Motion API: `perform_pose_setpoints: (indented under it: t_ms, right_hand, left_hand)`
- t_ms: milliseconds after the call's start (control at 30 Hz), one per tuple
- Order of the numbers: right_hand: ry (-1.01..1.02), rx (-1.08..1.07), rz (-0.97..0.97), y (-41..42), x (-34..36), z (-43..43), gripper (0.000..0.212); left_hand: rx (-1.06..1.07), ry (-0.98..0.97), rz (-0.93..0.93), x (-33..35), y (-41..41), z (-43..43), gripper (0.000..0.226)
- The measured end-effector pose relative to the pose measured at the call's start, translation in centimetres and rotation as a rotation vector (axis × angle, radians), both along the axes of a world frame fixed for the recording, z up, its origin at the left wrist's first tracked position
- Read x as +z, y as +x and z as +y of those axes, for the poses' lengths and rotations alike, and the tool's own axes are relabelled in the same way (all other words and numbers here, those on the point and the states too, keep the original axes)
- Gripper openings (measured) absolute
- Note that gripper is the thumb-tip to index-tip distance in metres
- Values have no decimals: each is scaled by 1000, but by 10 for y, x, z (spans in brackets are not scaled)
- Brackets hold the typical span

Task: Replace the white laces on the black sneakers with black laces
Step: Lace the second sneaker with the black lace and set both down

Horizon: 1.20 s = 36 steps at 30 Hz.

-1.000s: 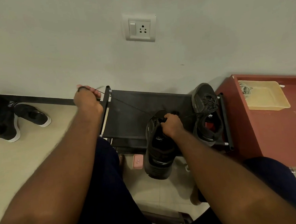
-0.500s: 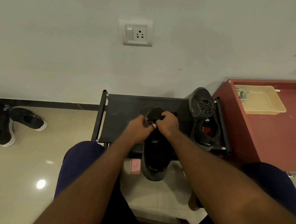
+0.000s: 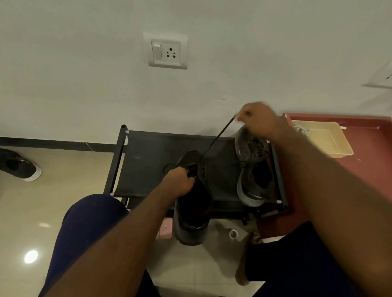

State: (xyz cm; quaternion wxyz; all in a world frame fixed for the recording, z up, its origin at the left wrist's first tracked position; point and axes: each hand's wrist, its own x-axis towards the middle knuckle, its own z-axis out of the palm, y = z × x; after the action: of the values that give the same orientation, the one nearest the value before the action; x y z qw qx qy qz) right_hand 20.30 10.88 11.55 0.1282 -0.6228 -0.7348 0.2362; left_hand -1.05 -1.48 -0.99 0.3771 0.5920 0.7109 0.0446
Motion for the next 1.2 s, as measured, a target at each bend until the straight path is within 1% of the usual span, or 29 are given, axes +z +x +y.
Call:
perform_pose_setpoints:
  t_ms: [33,67,100,133,167,200,233,267,300,333,367,400,433,500,567,600,633,667,700,733,800,833,867,933,1000,1033,1067,1133,1200]
  right_hand:
    - [102,-116,186,9,13,0,22]
    - [181,-248,416,15,23,-6,24]
    - [233,-368,614,20,32,-15,28]
    - [263,-429,706,23,36,-25,32]
    - [253,-416,683,24,36,-35,36]
    - [193,-336,569,26,34,-44,37]
    - [80,-216,406,28,29,-52,37]
    - [-30,-103,249,28,26,-61,35]
    - [-99,-28,153,28,23,-68,31]
    - [-122,3,144,29,19,-71,25]
    - [-115,-2,192,31,16,-73,20]
    - [-111,-13,265,30,15,-74,15]
    - [-122,-21,350,29,15,-76,11]
    - [-164,-20,492,21,21,-77,9]
    - [-212,7,588,10,27,-79,9]
    - [-229,25,614,5,31,-79,8]
    - [-250,47,632,0,34,-79,7]
    - [-269,71,644,-3,37,-78,5]
    - [-283,94,652,-5,40,-78,4]
    - [-289,114,658,-7,43,-78,4]
    - [-273,135,651,-6,46,-77,6]
    - [-259,136,633,-5,46,-77,7]
    - [-246,135,615,-3,47,-77,8]
    - [-240,139,564,3,47,-78,12]
    - [-235,182,410,11,48,-77,12]
    - [-225,217,290,18,48,-77,11]
    - [-205,242,171,24,47,-76,11]
    - [-127,220,9,41,41,-75,13]
    - [-38,100,-83,63,33,-75,16]
  left_hand:
    - [16,16,-3,-1,1,0,33]
    - [39,28,-16,-2,0,-1,32]
    - [62,37,-35,-3,1,-1,30]
    - [83,42,-49,-4,0,-2,28]
    - [101,47,-58,-5,-1,-3,27]
    - [119,61,-61,-5,-2,-4,26]
    - [145,85,-58,-4,-4,-5,25]
    - [182,126,-48,-2,-5,-7,24]
    - [226,184,-42,1,-6,-8,22]
    - [265,257,-55,5,-7,-8,20]
    - [278,326,-98,10,-6,-7,21]
    - [252,362,-160,17,-4,-6,27]
    - [204,368,-229,24,-1,-3,38]
    - [82,310,-324,38,10,2,67]
    - [-52,244,-289,47,23,10,86]
    - [-109,236,-249,50,29,13,86]
    - [-146,241,-242,51,34,16,76]
    - [-157,251,-286,52,38,18,57]
    - [-142,249,-382,54,41,19,33]
    - [-115,222,-502,58,44,18,16]
    - [-70,161,-675,64,51,17,9]
    - [-32,162,-702,67,53,17,7]
    - [26,191,-697,70,54,19,10]
    - [240,251,-706,74,53,23,19]
    - [555,241,-790,78,46,31,25]
    - [681,210,-819,80,40,34,26]
    - [759,167,-835,82,33,36,29]
    - [806,111,-833,83,20,38,34]
    - [787,124,-775,84,10,36,33]
